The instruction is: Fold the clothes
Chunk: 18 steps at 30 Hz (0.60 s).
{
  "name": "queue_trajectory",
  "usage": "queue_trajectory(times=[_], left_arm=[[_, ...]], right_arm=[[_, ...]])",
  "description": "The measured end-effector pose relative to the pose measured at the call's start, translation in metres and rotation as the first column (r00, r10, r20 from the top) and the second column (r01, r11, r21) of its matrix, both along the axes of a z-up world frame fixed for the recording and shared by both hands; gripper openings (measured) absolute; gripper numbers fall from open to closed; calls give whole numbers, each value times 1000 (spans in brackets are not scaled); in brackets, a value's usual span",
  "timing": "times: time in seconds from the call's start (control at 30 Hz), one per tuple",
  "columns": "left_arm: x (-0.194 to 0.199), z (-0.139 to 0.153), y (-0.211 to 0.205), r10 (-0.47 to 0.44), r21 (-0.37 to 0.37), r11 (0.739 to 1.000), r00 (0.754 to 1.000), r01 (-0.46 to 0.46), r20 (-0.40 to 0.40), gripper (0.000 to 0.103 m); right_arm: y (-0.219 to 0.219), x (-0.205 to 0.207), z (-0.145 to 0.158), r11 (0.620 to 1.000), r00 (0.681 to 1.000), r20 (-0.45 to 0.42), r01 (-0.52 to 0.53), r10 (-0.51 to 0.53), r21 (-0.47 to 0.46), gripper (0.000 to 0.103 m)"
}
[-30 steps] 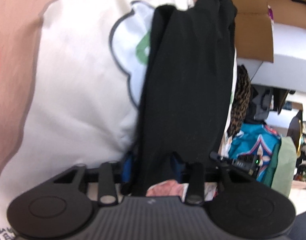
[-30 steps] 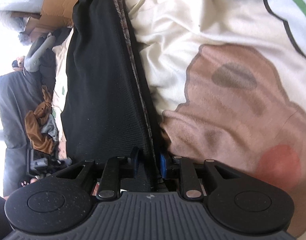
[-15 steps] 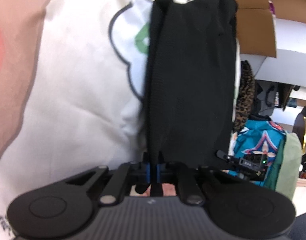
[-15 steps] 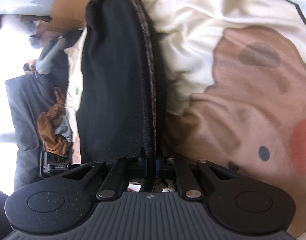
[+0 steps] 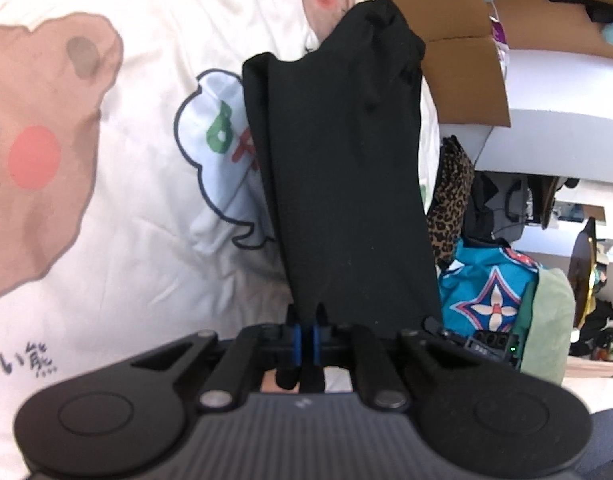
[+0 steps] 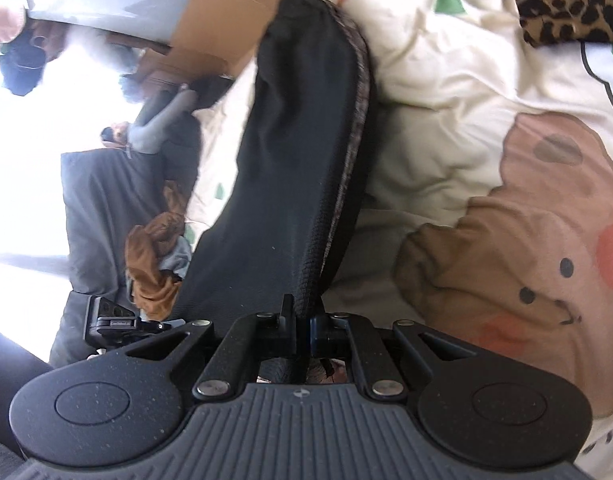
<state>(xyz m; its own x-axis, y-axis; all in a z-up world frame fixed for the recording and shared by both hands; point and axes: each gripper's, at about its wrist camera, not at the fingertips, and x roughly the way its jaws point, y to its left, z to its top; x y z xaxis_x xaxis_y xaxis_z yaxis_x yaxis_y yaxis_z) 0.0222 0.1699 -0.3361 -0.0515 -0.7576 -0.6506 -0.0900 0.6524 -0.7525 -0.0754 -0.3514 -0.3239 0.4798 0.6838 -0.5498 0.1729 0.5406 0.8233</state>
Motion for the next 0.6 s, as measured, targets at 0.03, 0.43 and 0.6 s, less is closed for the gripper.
queue_trajectory(times=[0.03, 0.43, 0.6], left_arm=[[-2, 3, 2, -8, 22, 1000, 1000, 8, -4, 6], [-33, 37, -3, -43, 110, 993, 999, 44, -17, 6], [-43, 38, 3, -42, 105, 993, 998, 46, -42, 6]], right_arm=[[1, -3, 3, 1000, 1000, 6, 4, -4, 2, 3], [4, -49, 33, 1000, 1000, 11, 28, -28, -9, 3], [6, -65, 38, 999, 999, -4, 34, -34, -9, 3]])
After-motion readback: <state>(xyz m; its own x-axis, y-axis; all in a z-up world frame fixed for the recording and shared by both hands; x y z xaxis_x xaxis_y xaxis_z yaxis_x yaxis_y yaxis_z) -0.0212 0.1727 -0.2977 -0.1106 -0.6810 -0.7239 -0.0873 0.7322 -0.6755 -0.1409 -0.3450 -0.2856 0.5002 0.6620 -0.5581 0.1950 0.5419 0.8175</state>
